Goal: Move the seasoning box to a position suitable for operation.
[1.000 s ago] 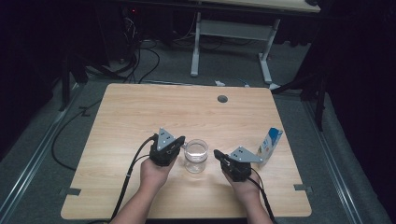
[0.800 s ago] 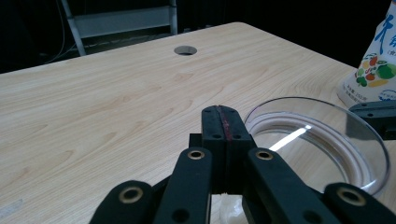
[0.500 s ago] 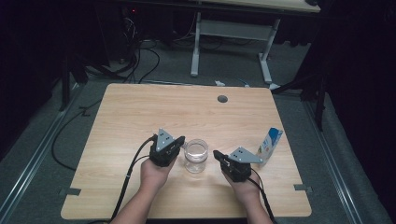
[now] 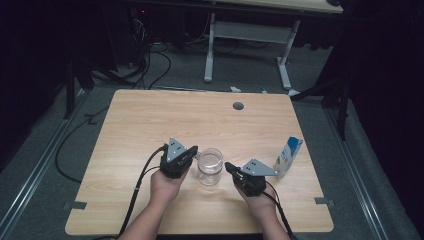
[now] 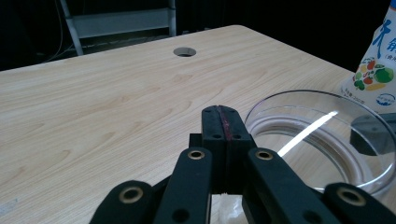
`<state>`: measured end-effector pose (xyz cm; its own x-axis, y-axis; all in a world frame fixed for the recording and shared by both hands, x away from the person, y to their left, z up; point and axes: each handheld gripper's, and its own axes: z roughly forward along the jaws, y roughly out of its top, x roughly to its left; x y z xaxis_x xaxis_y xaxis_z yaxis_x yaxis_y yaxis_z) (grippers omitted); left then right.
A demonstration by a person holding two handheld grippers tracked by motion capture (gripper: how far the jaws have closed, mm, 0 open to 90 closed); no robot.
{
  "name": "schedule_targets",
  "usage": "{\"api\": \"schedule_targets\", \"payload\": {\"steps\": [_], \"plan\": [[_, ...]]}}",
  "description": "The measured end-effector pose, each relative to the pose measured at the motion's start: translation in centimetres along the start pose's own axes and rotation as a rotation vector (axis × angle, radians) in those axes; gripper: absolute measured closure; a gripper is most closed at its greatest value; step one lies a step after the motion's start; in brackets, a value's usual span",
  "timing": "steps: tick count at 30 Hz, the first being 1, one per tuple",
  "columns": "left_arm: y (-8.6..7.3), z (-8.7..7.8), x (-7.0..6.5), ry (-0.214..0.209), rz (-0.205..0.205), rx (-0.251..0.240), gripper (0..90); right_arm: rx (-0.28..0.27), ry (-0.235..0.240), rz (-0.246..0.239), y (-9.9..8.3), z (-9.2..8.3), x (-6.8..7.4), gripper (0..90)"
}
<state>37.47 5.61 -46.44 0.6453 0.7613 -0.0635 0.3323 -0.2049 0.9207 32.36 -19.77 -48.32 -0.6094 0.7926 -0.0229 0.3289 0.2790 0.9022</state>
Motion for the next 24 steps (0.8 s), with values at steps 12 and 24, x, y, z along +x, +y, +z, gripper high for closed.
{"api": "schedule_targets", "payload": {"steps": [12, 24], "plan": [[0.0, 0.1, 0.0, -0.007, -0.012, -0.002, 90.0, -0.006, 0.012, -0.021, 0.4, 0.0, 0.7, 89.1], [-2.6, -3.7, -1.4, -0.031, -0.037, 0.005, 90.0, -0.038, 0.035, -0.023, 1.0, -0.2, 1.1, 89.1]]}}
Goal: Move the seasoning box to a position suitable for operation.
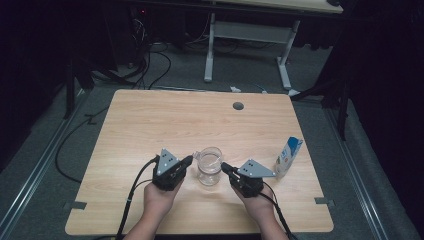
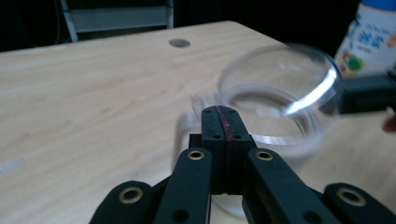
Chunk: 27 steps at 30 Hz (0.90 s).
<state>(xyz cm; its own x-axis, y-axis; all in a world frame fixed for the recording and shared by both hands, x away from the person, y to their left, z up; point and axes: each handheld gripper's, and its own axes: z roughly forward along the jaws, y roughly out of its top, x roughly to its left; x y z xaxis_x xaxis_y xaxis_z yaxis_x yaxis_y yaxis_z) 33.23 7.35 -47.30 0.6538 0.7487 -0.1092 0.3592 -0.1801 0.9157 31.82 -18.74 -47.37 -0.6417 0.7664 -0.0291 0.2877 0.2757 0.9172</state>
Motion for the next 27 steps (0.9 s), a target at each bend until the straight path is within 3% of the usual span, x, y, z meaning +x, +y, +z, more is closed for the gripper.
{"api": "schedule_targets", "payload": {"steps": [3, 7, 15, 27], "plan": [[-1.3, -0.2, -0.8, -0.018, -0.006, 0.012, 90.0, -0.008, -0.001, -0.011, 0.2, 0.0, 0.2, 89.1], [-1.7, 0.1, -1.3, -0.039, -0.018, 0.012, 90.0, -0.016, 0.001, -0.015, 0.5, -0.1, 0.5, 89.1], [-1.2, 0.8, -2.5, -0.079, -0.016, 0.000, 90.0, -0.029, 0.004, -0.018, 0.8, -0.1, 0.7, 89.0], [-0.8, 1.3, -3.1, -0.084, -0.018, -0.022, 90.0, -0.031, 0.013, -0.011, 0.7, 0.0, 0.7, 89.0]]}}
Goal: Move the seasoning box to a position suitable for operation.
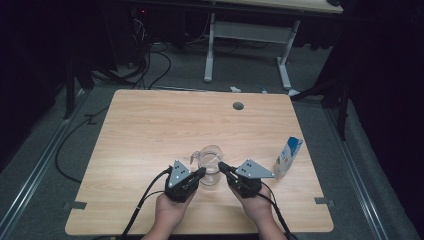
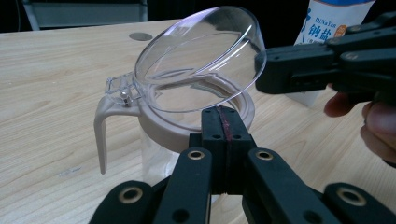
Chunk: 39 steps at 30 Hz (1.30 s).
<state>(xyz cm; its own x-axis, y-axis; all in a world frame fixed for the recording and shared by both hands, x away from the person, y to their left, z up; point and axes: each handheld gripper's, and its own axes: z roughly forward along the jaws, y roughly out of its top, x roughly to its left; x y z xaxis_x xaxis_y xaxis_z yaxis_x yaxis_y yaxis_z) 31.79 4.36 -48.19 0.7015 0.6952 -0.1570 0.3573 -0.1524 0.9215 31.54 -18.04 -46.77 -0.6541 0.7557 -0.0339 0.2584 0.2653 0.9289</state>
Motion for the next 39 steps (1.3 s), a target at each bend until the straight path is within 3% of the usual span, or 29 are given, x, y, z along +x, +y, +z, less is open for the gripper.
{"api": "schedule_targets", "payload": {"steps": [13, 39], "plan": [[0.4, -0.1, 0.1, 0.006, -0.005, -0.031, 90.0, 0.030, -0.006, 0.016, -0.7, 0.5, -0.3, 89.0], [0.8, -0.7, 1.7, 0.048, -0.085, -0.086, 89.9, 0.018, 0.005, 0.018, -0.9, 0.6, -0.4, 89.6]]}}
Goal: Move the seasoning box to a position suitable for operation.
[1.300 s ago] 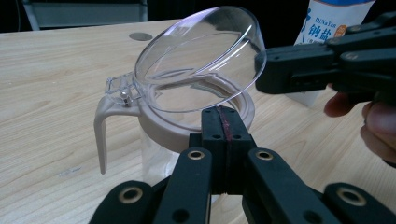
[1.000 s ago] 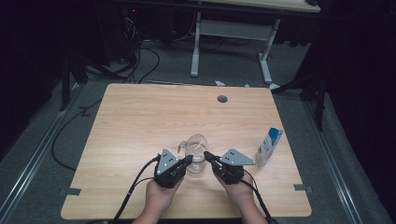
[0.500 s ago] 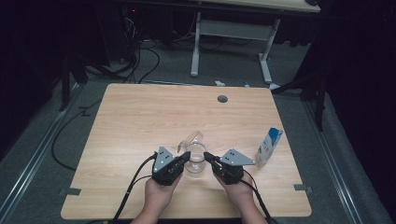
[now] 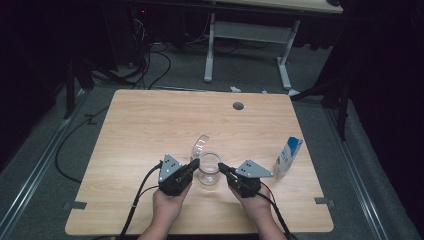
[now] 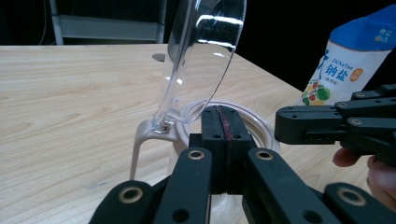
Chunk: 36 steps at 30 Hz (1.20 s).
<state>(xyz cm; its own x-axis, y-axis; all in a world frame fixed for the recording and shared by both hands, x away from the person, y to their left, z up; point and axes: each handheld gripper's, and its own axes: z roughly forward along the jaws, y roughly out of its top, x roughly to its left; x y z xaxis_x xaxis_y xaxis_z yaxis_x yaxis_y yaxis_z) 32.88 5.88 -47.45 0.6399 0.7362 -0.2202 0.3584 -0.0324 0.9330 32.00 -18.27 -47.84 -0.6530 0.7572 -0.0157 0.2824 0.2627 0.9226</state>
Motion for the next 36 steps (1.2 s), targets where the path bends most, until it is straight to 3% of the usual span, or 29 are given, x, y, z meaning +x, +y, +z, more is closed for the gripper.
{"api": "schedule_targets", "payload": {"steps": [10, 17, 19, 20, 21, 23, 25, 30, 32, 33, 36], "plan": [[0.0, -0.4, 1.0, 0.024, -0.013, -0.005, 89.9, 0.001, -0.001, -0.001, 0.0, 0.0, 0.0, 89.6], [-0.2, -0.9, 1.0, 0.025, 0.021, 0.016, 84.1, 0.005, -0.002, 0.000, 0.0, 0.0, 0.1, 88.8], [-0.6, -1.2, 1.4, 0.045, 0.068, 0.060, 80.5, -0.002, 0.007, -0.002, 0.0, -0.1, 0.0, 88.1], [-0.6, -1.2, 1.4, 0.045, 0.068, 0.060, 77.9, -0.002, 0.007, -0.002, 0.0, -0.1, 0.0, 88.1], [-1.1, -1.5, 1.9, 0.074, 0.097, 0.101, 74.4, -0.006, 0.003, 0.005, 0.0, -0.2, -0.2, 86.8], [-1.5, -1.7, 2.4, 0.090, 0.103, 0.121, 68.4, -0.012, -0.004, 0.007, 0.0, -0.4, -0.3, 86.0], [-2.3, -2.3, 3.8, 0.107, 0.094, 0.187, 63.0, -0.022, -0.023, 0.025, -0.1, -0.9, -1.0, 83.8], [-3.3, -3.2, 5.6, 0.135, 0.120, 0.239, 54.5, 0.000, -0.074, 0.054, -1.1, -1.2, -2.1, 76.4], [-3.4, -3.4, 5.8, 0.144, 0.130, 0.241, 52.2, 0.006, -0.080, 0.063, -1.4, -1.2, -2.4, 74.8], [-3.6, -3.7, 6.2, 0.156, 0.144, 0.235, 51.3, 0.027, -0.108, 0.074, -2.0, -1.3, -2.8, 71.4], [-4.3, -4.0, 6.8, 0.147, 0.144, 0.238, 49.5, 0.065, -0.141, 0.088, -3.1, -1.3, -3.3, 65.5]]}}
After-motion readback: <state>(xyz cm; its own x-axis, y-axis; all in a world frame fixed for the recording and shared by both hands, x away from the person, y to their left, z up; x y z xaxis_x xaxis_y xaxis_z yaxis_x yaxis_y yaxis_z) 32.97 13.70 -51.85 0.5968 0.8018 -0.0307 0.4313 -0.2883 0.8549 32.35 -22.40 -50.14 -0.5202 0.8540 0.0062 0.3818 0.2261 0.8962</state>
